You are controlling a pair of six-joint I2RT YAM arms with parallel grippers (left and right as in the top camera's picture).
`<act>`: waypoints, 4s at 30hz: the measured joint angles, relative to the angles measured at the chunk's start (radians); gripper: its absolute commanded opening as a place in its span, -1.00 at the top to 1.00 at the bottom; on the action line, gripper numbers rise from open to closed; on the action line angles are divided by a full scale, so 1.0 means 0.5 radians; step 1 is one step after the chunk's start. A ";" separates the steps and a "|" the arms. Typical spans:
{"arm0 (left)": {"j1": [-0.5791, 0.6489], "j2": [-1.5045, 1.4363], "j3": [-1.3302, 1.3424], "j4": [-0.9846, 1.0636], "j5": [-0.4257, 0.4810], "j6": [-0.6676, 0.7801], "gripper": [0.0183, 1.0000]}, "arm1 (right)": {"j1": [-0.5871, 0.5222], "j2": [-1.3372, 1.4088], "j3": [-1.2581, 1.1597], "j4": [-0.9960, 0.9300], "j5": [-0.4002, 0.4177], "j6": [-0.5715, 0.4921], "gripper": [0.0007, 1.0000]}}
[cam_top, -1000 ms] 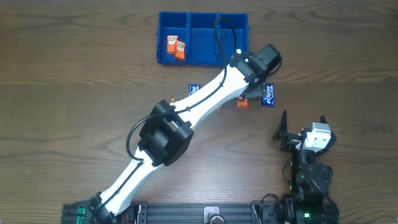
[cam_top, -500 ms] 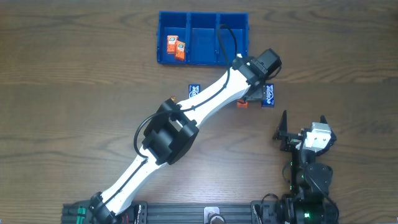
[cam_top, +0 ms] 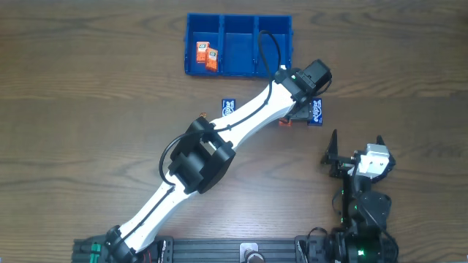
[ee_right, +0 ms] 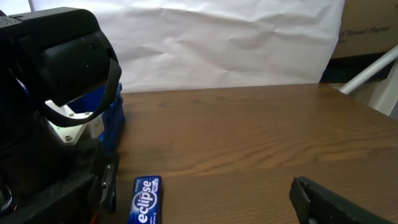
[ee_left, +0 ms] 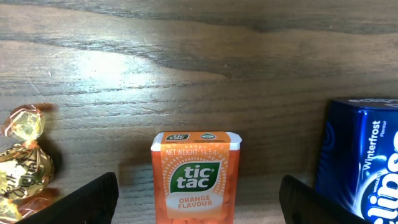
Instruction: Sort Candies Into Trays
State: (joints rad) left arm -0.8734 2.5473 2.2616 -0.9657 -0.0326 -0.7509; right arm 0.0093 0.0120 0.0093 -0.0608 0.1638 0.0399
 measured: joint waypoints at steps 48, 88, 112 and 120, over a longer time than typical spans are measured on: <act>0.972 -0.622 0.112 -0.095 -0.229 0.693 0.48 | 0.000 0.000 0.000 0.000 0.000 0.000 -1.00; 1.089 -0.318 0.104 0.005 -0.040 1.009 -1.00 | 0.000 0.000 0.000 0.000 0.000 0.000 -1.00; 1.226 -2.741 -1.939 1.048 -0.271 1.096 -1.00 | 0.000 -0.001 0.000 0.002 0.001 0.000 -1.00; 1.602 -3.709 -2.882 1.349 -0.209 1.228 -1.00 | 0.000 0.000 0.000 0.001 -0.001 0.000 -1.00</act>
State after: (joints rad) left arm -0.0723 0.6926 0.8207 -0.2913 -0.1371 -0.1368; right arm 0.0093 0.0120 0.0093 -0.0605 0.1635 0.0399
